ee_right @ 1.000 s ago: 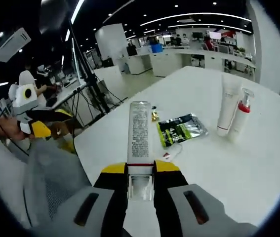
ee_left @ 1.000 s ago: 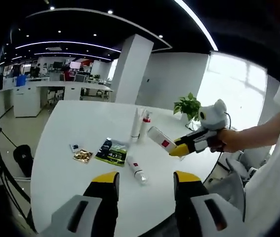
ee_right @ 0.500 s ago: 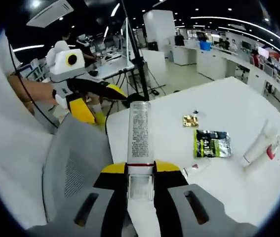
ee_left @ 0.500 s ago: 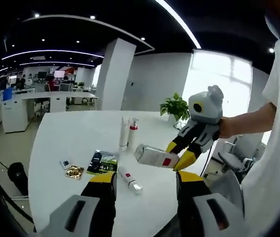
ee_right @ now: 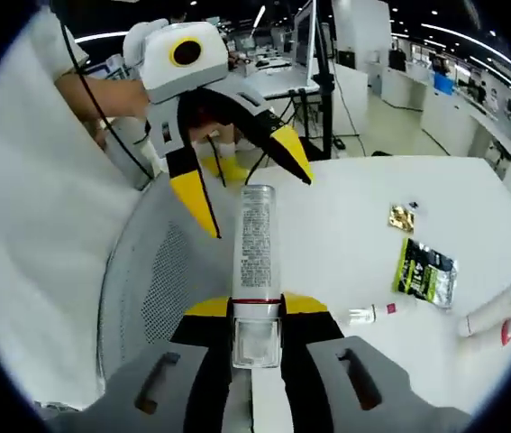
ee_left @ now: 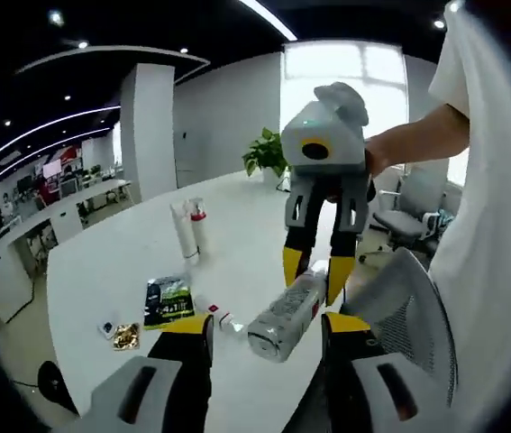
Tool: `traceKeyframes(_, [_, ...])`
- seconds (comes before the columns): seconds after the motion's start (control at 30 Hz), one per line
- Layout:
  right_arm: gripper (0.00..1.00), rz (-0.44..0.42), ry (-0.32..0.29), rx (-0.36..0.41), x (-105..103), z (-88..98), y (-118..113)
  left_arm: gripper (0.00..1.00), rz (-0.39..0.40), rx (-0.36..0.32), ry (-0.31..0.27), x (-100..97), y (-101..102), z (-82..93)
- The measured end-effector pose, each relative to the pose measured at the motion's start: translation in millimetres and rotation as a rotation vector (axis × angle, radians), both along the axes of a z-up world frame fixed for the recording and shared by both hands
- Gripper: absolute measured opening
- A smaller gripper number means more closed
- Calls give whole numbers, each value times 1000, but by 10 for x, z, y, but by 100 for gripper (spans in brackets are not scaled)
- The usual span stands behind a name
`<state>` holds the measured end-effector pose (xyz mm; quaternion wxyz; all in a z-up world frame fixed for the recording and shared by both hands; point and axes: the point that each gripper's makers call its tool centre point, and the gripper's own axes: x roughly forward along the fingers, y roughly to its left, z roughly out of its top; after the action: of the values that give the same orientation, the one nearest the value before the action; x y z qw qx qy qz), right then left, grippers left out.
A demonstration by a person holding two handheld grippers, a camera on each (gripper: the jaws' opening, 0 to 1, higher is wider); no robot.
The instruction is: Arrange the skincare products in the storage area until every visible bottle or jar stands upright without overlapping.
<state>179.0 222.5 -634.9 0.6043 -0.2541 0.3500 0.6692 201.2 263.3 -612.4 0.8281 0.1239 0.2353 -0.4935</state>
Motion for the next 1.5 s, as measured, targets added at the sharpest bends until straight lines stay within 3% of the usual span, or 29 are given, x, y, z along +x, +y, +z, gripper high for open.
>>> traceKeyframes(0.17, [17,60,-50,-62,-36,-50,-16,45,-133,157,-32,-167,-104,-110])
traceKeyframes(0.5, [17,109,-86,-110,-22,-53,-24,35,-222,366,-100,-140,-226,-284])
traceKeyframes(1.03, [17,165,-162,-163,34,-62,68,22,-237,440,-73,-137,-205,-373])
traceKeyframes(1.5, [18,198,-143,-135,17,-79,69,19,-210,391,9,-180,-182,-375])
